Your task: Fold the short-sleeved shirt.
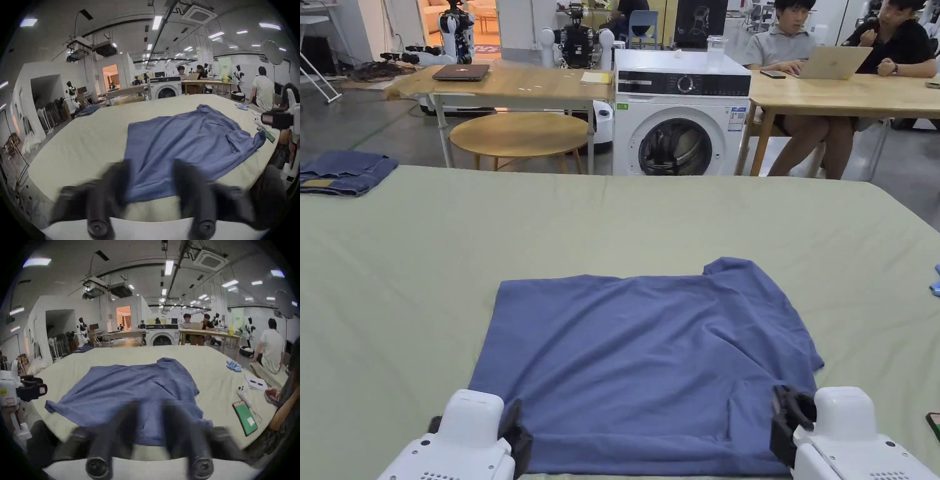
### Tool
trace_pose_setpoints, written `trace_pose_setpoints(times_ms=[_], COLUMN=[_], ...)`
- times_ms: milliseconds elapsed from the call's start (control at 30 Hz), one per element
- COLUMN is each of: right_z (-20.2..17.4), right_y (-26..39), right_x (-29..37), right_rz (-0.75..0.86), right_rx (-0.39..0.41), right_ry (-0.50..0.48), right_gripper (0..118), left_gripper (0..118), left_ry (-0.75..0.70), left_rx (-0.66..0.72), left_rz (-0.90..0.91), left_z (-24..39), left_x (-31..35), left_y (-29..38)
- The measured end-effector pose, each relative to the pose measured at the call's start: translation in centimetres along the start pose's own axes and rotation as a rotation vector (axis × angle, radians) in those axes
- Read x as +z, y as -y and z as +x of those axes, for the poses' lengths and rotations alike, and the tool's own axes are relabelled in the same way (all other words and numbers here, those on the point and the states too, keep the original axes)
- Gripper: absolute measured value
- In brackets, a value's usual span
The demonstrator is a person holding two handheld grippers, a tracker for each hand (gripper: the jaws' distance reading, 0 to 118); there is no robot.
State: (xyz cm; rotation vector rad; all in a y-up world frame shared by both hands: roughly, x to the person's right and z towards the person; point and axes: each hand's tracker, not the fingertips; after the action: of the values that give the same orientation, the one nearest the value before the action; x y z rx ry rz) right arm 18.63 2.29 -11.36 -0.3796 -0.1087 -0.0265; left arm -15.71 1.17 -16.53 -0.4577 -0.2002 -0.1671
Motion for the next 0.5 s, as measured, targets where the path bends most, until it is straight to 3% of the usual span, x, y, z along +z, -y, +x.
trace_pose_setpoints(times_ms=[67,300,333,367,400,433,467,500], right_z=[0.0,1.1,1.3,1.5,1.6,1.8,2.0,2.2], right_y=[0.2,0.8,1.0,1.3,1.4,1.6,1.8,2.0], right_x=[0.5,0.5,0.7,0.7,0.6,0.6,0.5,0.5], right_rz=[0.013,-0.040,-0.043,-0.048,-0.057,-0.066,-0.075,-0.086], right_rx=[-0.002,-0.038,-0.044,-0.047,-0.047,-0.046,-0.048,-0.050], right_ry=[-0.016,-0.022,-0.019,-0.016,-0.012,-0.008,-0.005,-0.005], right_gripper=[0,0,0,0,0,0,0,0], left_gripper=[0,0,7,30,68,94,102,102], left_ry=[0.007,0.020,0.030,0.022,0.008,0.003,0.003,0.006], left_rx=[-0.035,0.109,0.138,0.156,0.155,0.153,0.153,0.153], left_rz=[-0.051,-0.180,-0.201,-0.213,-0.215,-0.212,-0.216,-0.221], left_z=[-0.4,-6.5,-7.4,-8.1,-8.6,-9.1,-9.5,-9.8], left_x=[0.0,1.5,1.4,1.4,1.5,1.4,1.2,1.0], left_y=[0.6,3.8,4.4,4.8,5.1,5.3,5.6,5.8])
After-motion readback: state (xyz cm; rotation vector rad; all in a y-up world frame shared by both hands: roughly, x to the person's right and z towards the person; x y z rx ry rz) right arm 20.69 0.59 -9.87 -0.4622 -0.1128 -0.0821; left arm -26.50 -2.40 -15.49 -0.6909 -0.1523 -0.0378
